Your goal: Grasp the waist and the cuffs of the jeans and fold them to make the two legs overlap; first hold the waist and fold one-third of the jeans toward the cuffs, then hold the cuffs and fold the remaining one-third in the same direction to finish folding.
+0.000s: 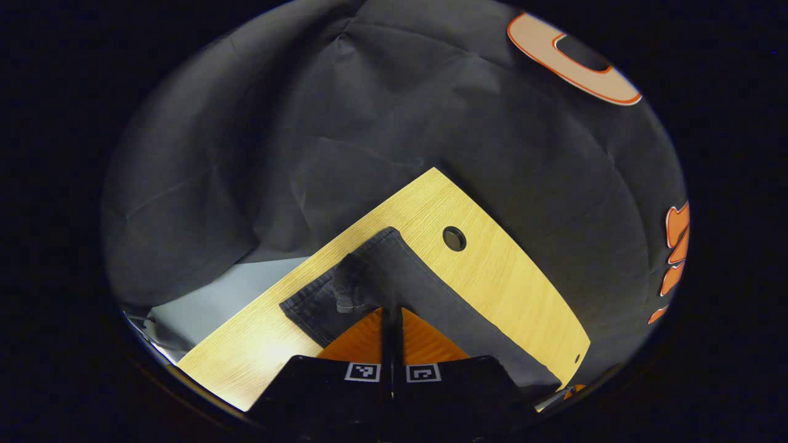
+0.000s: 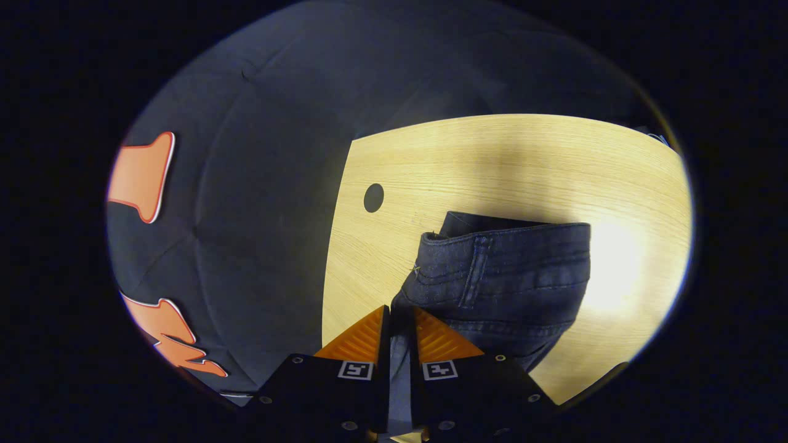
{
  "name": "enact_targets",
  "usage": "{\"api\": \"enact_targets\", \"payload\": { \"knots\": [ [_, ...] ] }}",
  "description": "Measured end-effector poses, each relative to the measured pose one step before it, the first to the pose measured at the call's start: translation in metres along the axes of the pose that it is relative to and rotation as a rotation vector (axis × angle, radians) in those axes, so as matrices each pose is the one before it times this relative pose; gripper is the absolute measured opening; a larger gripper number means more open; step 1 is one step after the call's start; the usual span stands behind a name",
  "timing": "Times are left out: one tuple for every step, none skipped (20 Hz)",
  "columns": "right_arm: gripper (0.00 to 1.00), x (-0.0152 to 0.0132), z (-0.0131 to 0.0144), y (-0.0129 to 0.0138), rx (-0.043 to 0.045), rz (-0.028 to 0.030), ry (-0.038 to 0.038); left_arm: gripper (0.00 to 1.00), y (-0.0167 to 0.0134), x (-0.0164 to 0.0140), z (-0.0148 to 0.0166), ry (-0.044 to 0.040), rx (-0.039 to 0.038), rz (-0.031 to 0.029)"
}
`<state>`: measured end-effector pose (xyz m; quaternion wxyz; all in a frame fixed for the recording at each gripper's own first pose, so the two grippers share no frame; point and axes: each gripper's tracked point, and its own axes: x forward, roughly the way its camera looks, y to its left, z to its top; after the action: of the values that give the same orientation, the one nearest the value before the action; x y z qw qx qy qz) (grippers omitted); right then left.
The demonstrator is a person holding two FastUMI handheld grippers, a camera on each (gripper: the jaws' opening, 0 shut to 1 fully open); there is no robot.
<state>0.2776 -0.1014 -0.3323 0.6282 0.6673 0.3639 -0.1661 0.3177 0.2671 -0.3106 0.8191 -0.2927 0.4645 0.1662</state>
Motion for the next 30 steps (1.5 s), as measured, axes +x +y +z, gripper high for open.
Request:
{"api": "enact_targets", "payload": {
  "knots": [
    [0.15,0.00789,0.00127,0.00273,0.00042,-0.0055,0.0041,0.01,-0.00093,0.00329,0.00184,0.00207,0.01425,0.01332],
    [0.15,0.00744,0.00362,0.00398,0.00405,0.01428,0.00345,0.01,-0.00115,0.00392,0.00144,0.00517,0.0081,0.014],
    [0.15,0.00302,0.00548,0.00635,0.0183,0.02367,-0.00977,0.02,-0.00072,0.00302,0.00355,0.00514,0.00196,0.0061],
    [0.11,0.00206,0.00673,0.0036,0.00498,0.00794,-0.01258,0.04,-0.003,0.00345,0.00274,-0.00479,-0.00502,-0.00386],
    [0.09,0.00289,0.00473,-0.00578,-0.01287,-0.02529,-0.00805,0.06,-0.00226,-0.00053,0.00013,-0.00165,0.00214,0.00051],
    [0.08,0.00183,0.00129,-0.00561,-0.02135,-0.02072,0.0005,0.11,0.00414,0.00176,0.00129,-0.00695,0.01589,0.02235],
    [0.08,0.00273,0.00092,-0.00307,-0.00938,-0.00848,-0.00104,0.23,0.0027,0.00068,0.00195,-0.00508,0.01565,0.01723],
    [0.09,0.00043,-0.00039,-0.00297,-0.00783,-0.00921,0.00362,0.35,-0.0032,-0.00132,0.00367,-0.00616,0.00803,-0.00984],
    [0.08,-0.00387,0.00203,-0.00398,-0.00693,-0.01825,-0.00291,0.46,-0.00643,0.00811,-0.00057,-0.01035,0.00191,-0.01339],
    [0.09,-0.00178,-0.00066,-0.00511,-0.00866,-0.0168,0.00238,0.57,-0.00628,-0.00475,0.00093,-0.00074,0.01142,-0.01972],
    [0.09,-0.00178,-0.00135,-0.00425,-0.00589,-0.01594,0.00638,0.68,-0.00029,-0.00066,-0.00011,-0.00421,0.01778,-0.00029],
    [0.09,-0.0035,-0.00206,-0.00326,-0.01117,-0.01305,0.0061,0.8,-0.00227,-0.00263,0.00195,-0.00555,0.02292,0.0023],
    [0.1,-0.00313,-0.00103,-0.00378,-0.01403,-0.01564,0.00308,0.91,-0.00311,-0.00069,0.00168,-0.00752,0.01716,0.00433],
    [0.28,-0.005,-0.00318,-0.00411,-0.01693,-0.01009,0.00444,0.87,-0.00357,-0.00022,0.00032,-0.00345,0.01311,-0.00166],
    [0.12,-0.00441,-0.00297,-0.0052,-0.0153,-0.01725,0.00237,0.92,-0.00081,-0.00061,-0.00128,-0.00259,0.01224,-0.00515],
    [0.37,-0.00341,-0.0028,-0.00459,-0.01533,-0.0131,0.00086,0.92,-0.0015,-0.00199,-0.0011,0.00233,0.01484,-0.00872],
    [0.44,-0.00324,-0.00018,-0.00401,-0.01517,-0.01512,-0.00548,0.94,-0.00029,0.0002,-0.00229,-0.00131,0.02132,-0.00336],
    [0.66,-0.00461,-0.00048,-0.00464,-0.02458,-0.01081,-0.00443,0.96,0.00011,-0.00238,0.0008,-0.0046,0.02947,0.00032],
    [0.7,-0.00456,-0.00034,-0.00678,-0.01942,-0.0178,-0.00723,0.97,-0.00012,0.00048,0.00015,-0.0084,0.03542,0.00617],
    [0.71,-0.00325,-0.00082,-0.00583,-0.02372,-0.01553,-0.00341,0.98,-0.00202,-0.00125,-0.00107,-0.00725,0.03925,0.00111],
    [0.75,-0.00327,-0.00135,-0.00778,-0.01909,-0.02257,-0.00494,0.98,-0.00282,-0.00013,-0.00394,-0.00791,0.03795,-0.00125],
    [0.83,-0.00248,0.00007,-0.00678,-0.02105,-0.01465,-0.00657,0.99,-0.00223,-0.00157,-0.00182,-0.00369,0.03721,-0.00002],
    [0.86,-0.00173,-0.00039,-0.00689,-0.0128,-0.01723,-0.00644,0.99,-0.00081,0.00187,-0.00386,-0.00521,0.03193,-0.00351],
    [0.87,-0.00094,-0.0003,-0.00569,-0.00331,-0.01151,-0.00386,0.99,-0.0017,0.00045,-0.00301,-0.00081,0.02309,-0.00533],
    [0.87,-0.00011,-0.00116,-0.00478,0.00566,-0.01085,0.00007,0.99,-0.00182,-0.00096,-0.00315,-0.00092,0.01138,-0.01342],
    [0.88,0.00104,-0.00163,-0.00474,0.00525,-0.00861,0.00783,0.99,-0.00176,-0.0007,-0.00132,0.00191,0.0008,-0.01502],
    [0.89,0.00194,-0.00212,-0.00585,0.00696,-0.01165,0.00693,0.99,0.00135,-0.00037,-0.00005,0.00183,-0.00252,-0.01551],
    [0.91,0.00352,-0.00234,-0.0054,0.00332,-0.01178,0.00912,0.98,0.00208,-0.00077,0.00021,-0.00064,-0.00076,-0.0077],
    [0.91,0.00416,-0.00163,-0.00325,0.0032,-0.0079,0.00482,0.98,0.00021,-0.00127,0.00141,-0.00066,0.00485,-0.00265],
    [0.91,0.00423,-0.00185,-0.00261,0.00081,-0.00731,0.00759,0.99,-0.00077,-0.00026,0.00019,-0.00199,0.01149,-0.00224]
  ]
}}
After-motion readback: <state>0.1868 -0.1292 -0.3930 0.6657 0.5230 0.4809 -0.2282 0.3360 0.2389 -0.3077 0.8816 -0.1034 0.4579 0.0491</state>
